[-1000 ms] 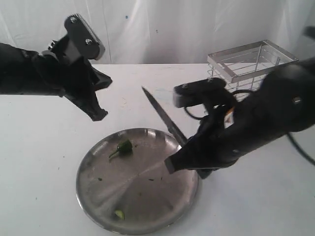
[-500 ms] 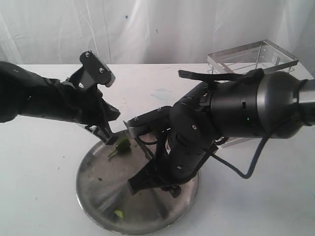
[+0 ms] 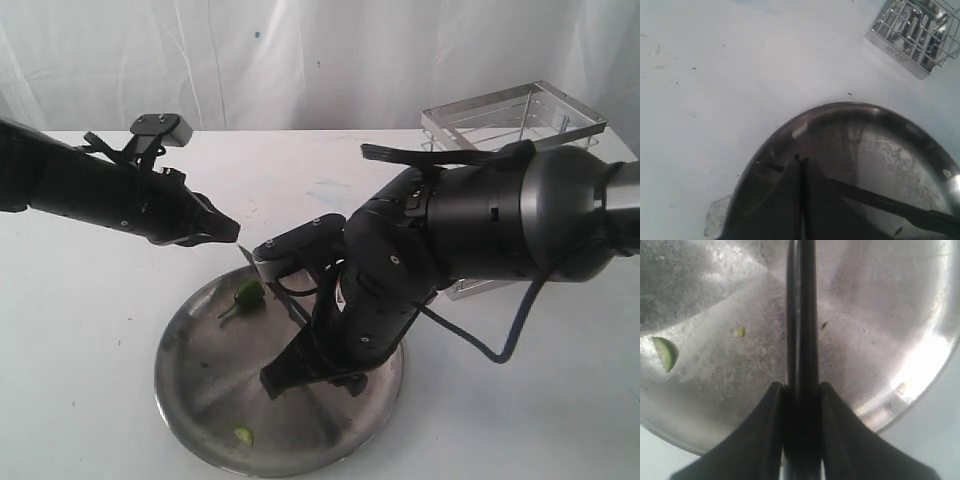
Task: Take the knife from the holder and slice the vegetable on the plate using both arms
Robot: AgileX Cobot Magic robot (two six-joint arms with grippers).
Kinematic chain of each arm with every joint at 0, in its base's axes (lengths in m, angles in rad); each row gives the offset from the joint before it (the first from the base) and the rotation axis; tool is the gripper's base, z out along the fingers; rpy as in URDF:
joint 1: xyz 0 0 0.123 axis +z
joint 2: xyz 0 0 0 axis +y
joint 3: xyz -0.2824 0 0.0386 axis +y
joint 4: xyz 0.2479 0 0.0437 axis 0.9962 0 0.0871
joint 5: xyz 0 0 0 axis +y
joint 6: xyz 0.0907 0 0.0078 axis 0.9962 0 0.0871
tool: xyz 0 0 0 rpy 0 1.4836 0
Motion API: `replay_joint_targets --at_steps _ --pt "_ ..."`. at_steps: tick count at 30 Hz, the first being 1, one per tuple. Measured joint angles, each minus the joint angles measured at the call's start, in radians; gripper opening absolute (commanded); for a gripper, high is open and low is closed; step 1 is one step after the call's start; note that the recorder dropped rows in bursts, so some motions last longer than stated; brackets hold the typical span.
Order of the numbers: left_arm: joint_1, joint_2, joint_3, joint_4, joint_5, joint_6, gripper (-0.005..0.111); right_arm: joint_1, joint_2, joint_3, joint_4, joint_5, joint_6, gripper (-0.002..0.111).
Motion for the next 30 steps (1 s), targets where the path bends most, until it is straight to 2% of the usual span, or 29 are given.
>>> replay_joint_targets --at_steps 4,11,19,30 --pt "0.000 0.027 -0.008 -0.036 0.045 0.057 0.000 0.000 0.000 0.000 0.000 0.000 -0.017 0.000" --pt "0.000 0.027 -0.008 -0.073 0.045 0.082 0.000 0.000 0.002 -0.007 0.000 0.013 -0.026 0.000" --pt "0.000 0.027 -0.008 -0.085 0.045 0.092 0.000 0.000 0.080 -0.098 -0.002 0.074 -0.046 0.000" --pt "0.000 0.064 -0.008 -0.100 0.045 0.118 0.000 0.000 0.106 -0.109 -0.021 0.082 -0.034 0.000"
